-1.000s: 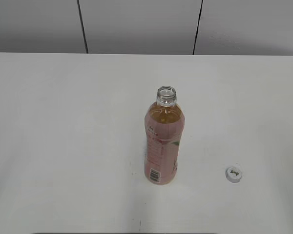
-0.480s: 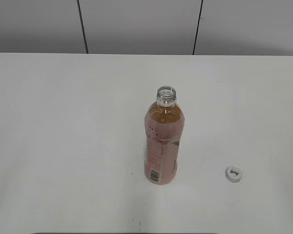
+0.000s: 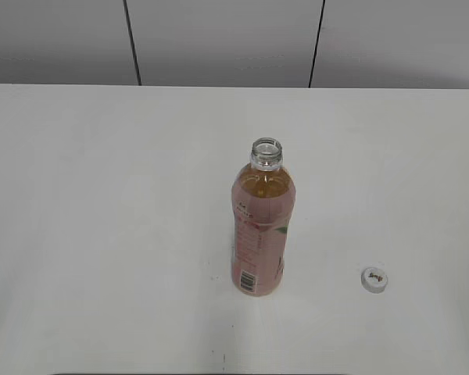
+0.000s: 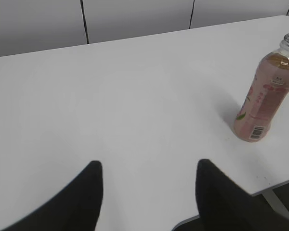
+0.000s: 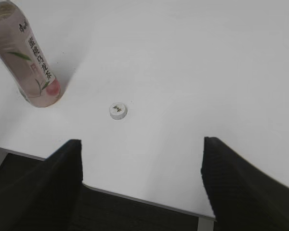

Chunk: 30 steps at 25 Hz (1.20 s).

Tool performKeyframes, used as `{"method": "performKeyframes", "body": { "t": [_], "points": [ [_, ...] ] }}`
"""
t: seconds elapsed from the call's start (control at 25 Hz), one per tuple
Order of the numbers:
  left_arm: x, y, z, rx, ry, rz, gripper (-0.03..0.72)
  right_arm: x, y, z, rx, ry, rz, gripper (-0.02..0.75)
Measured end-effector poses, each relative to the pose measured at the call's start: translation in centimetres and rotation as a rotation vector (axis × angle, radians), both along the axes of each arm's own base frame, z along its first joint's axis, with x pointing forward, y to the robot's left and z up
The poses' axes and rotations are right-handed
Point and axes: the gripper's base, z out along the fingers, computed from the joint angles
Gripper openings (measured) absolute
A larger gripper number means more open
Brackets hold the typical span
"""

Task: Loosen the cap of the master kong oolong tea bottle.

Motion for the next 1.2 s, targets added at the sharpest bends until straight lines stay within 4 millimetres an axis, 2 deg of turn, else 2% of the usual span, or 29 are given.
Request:
{"method": "performKeyframes", "body": {
  "t": [0.68, 0.96, 1.2],
  "points": [
    [0.01, -0.03, 0.02, -0.001, -0.003, 0.019, 0.307, -0.02, 0.06, 0.01, 0.007, 0.002, 0.001, 0.582],
    [0.0, -0.25, 0.04, 0.0, -0.005, 0.204, 0.28, -0.06, 0.23, 0.01, 0.007, 0.001, -0.189, 0.582],
    [0.0, -0.28, 0.04, 0.0, -0.005, 0.23, 0.272, -0.07, 0.32, 0.01, 0.008, 0.001, -0.284, 0.582]
  ]
}}
